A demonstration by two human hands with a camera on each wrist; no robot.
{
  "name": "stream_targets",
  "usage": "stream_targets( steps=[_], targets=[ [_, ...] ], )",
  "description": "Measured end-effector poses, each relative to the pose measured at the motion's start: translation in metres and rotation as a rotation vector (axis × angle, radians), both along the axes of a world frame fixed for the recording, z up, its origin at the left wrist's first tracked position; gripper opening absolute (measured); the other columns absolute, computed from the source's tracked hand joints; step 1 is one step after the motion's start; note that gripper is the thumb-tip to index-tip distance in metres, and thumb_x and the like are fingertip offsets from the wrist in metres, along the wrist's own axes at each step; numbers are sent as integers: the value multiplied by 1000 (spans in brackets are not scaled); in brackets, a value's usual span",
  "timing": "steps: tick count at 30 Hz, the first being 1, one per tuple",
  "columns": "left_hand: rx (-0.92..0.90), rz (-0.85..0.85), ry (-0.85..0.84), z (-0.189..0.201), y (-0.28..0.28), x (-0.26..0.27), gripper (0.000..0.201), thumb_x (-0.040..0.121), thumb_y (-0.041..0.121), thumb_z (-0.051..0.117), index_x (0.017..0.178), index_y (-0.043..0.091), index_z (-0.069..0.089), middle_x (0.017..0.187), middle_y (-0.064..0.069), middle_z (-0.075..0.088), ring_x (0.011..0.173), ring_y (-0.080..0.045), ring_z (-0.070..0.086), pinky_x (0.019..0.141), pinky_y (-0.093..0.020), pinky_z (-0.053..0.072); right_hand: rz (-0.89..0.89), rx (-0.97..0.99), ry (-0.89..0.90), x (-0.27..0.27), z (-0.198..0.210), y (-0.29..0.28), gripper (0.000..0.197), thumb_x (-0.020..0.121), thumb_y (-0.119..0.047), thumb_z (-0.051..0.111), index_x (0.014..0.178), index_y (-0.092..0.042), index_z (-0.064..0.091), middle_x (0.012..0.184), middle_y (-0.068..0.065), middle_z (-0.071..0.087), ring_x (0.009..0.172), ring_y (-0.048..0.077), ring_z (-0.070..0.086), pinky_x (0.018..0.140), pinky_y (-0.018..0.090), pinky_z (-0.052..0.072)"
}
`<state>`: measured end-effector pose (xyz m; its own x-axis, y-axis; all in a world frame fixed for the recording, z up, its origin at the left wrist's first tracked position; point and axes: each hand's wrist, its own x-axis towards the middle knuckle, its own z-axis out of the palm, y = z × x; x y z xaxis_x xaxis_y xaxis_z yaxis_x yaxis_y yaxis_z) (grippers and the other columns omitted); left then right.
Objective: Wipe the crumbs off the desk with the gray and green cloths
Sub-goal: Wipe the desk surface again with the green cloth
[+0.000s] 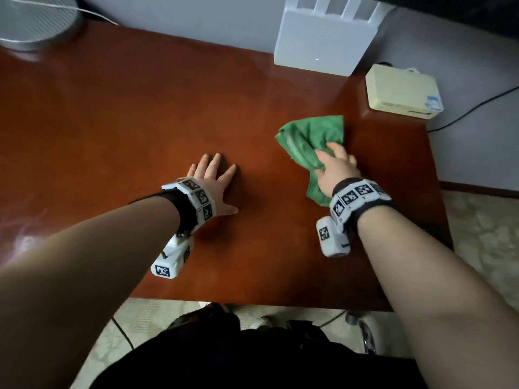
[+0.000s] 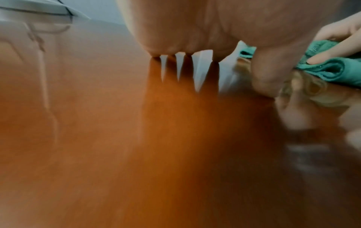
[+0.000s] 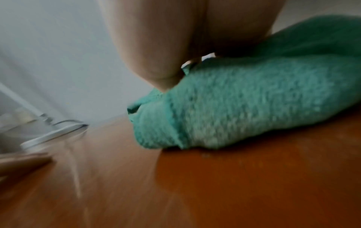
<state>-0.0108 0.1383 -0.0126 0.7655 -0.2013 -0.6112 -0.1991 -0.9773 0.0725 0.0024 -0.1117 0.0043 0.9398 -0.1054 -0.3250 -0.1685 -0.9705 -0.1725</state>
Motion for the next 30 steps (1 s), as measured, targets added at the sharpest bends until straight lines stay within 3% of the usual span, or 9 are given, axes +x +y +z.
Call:
stream_targets(
  steps=[2,7,10,12,16,18,22,26,30],
  targets=[
    [1,5,-20,-1,2,-24,93,83,61,51,147,34,-11,154,-5,-24,143,-26,-19,118,-41,-4,21,-37,51,-7,-5,11,49,94,-21,43,136,-44,38,155,-11,11,134,28,21,109,44,25],
    [31,148,-161,-9,1,-74,69,93,55,35,147,38,-3,157,1,-14,145,-25,-10,118,-42,0,490,14,110,-73,-4,18,62,89,-5,42,133,-49,41,154,-13,12,139,27,12,112,48,15],
    [32,180,-151,-10,-7,-92,65,95,50,33,148,35,-3,157,0,-13,145,-25,-10,118,-42,0,688,-2,205,-90,8,4,65,87,1,41,131,-47,44,152,-16,17,138,22,15,110,43,19],
    [24,185,-152,-13,-11,-104,67,95,50,33,148,34,-4,157,-1,-14,144,-26,-11,117,-44,-1,639,12,117,-81,8,-2,61,87,-1,41,131,-42,46,151,-13,23,134,24,23,106,39,27],
    [37,199,-177,-23,-19,-136,66,96,52,25,148,31,-9,156,-2,-17,144,-27,-13,115,-46,-5,262,-13,-26,-72,-7,4,48,92,-14,44,135,-36,43,153,-6,20,132,31,27,107,42,30],
    [30,199,-187,-24,-20,-143,65,96,52,25,148,31,-9,156,-2,-16,144,-27,-13,115,-47,-5,307,-30,1,-89,-12,13,49,91,-13,44,135,-37,42,153,-6,19,133,31,24,108,46,26],
    [9,210,-195,-23,-19,-142,64,97,49,26,149,31,-6,157,-3,-15,144,-27,-12,116,-46,-4,635,27,78,-145,-6,7,65,80,5,43,126,-39,49,152,-11,20,137,25,16,109,45,17],
    [8,214,-167,-21,-20,-143,63,97,48,25,148,31,-7,156,-3,-17,144,-27,-14,116,-46,-5,837,113,170,-159,8,-16,67,75,14,38,121,-31,56,148,-10,28,137,22,18,110,45,20],
    [15,214,-153,-22,-19,-141,63,97,50,23,148,31,-9,156,-2,-18,144,-27,-16,116,-47,-7,662,27,-127,-106,12,-31,63,71,15,42,118,-24,60,146,-1,34,135,28,23,107,42,21]
  ],
)
